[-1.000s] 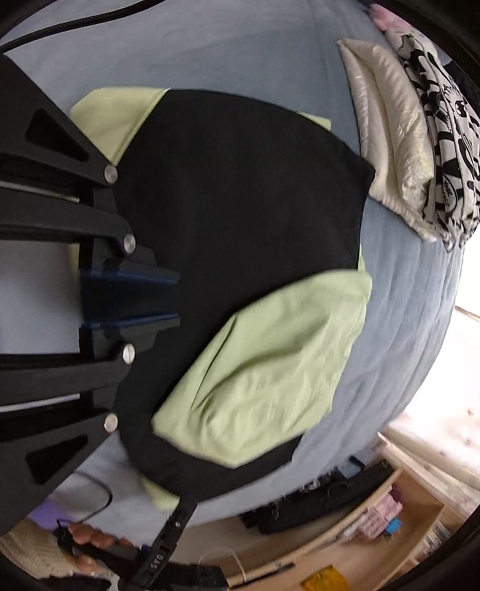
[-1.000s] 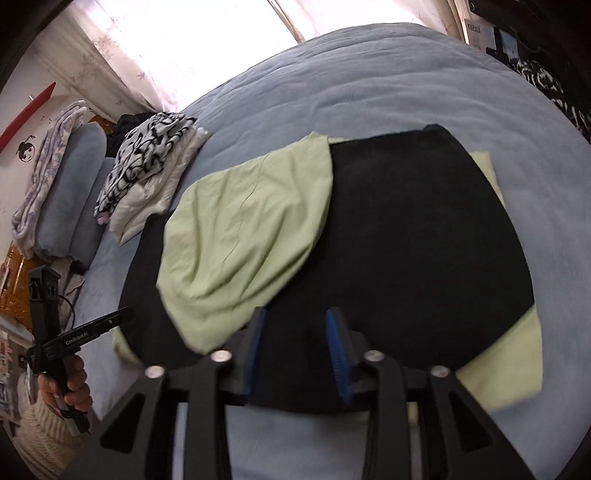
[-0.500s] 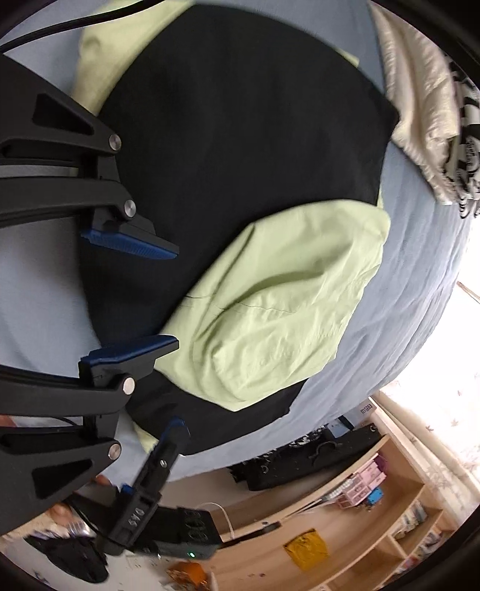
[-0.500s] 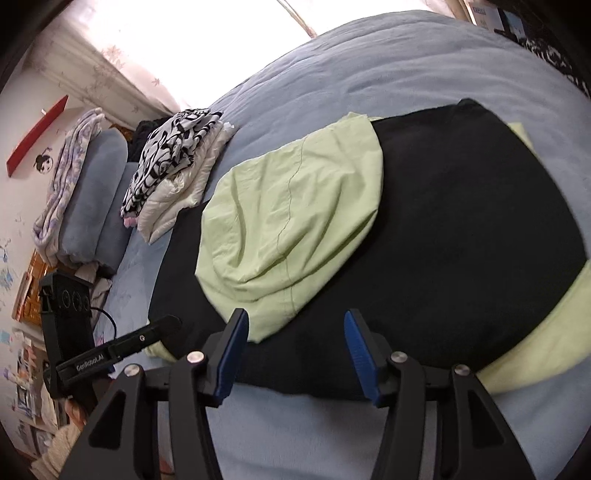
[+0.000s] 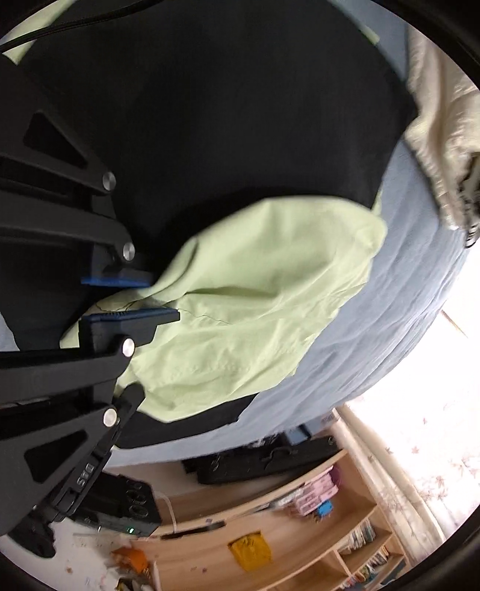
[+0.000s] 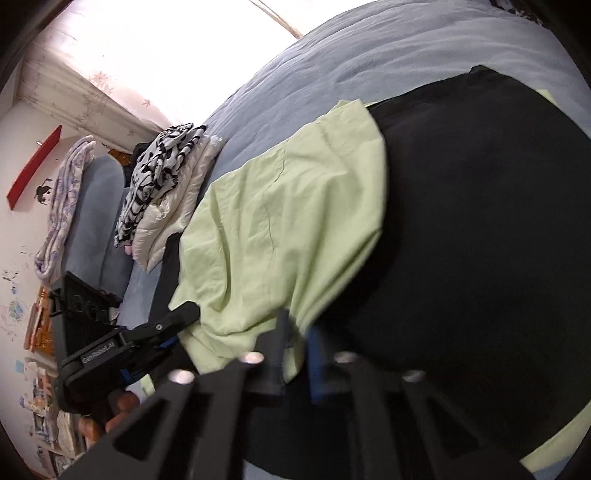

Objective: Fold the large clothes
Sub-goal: 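Fold the hood over the folded black body with both grippers, then release the green hood and press it flat with both grippers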

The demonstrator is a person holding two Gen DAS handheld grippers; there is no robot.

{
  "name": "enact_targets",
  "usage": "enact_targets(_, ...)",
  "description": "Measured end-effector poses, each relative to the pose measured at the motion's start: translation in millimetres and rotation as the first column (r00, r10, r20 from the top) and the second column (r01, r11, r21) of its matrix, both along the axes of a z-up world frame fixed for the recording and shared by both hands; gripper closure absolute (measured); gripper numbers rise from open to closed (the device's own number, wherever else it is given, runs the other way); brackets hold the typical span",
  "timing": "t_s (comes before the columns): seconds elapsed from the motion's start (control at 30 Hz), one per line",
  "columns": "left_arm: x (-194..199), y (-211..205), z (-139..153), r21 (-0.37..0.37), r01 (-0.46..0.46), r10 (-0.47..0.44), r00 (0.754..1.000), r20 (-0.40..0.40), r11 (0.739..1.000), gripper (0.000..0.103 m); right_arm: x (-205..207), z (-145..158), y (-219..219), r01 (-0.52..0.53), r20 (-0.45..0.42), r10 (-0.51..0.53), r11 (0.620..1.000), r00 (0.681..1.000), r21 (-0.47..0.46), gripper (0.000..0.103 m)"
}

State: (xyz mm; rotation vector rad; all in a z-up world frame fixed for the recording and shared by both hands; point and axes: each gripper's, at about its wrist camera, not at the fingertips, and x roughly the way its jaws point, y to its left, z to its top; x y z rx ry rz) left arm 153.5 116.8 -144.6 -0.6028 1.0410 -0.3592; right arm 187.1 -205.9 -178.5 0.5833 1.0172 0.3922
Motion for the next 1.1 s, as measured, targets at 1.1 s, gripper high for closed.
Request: enact_targets(1.1,61.1,-56.5,-1.8,0.422,-0.066,0.019,0.993,0.113,0.904,0.082,62.4,15.7,73.6,-0.077,0.094,0.105,0.962,0.99,-0.261,0.08)
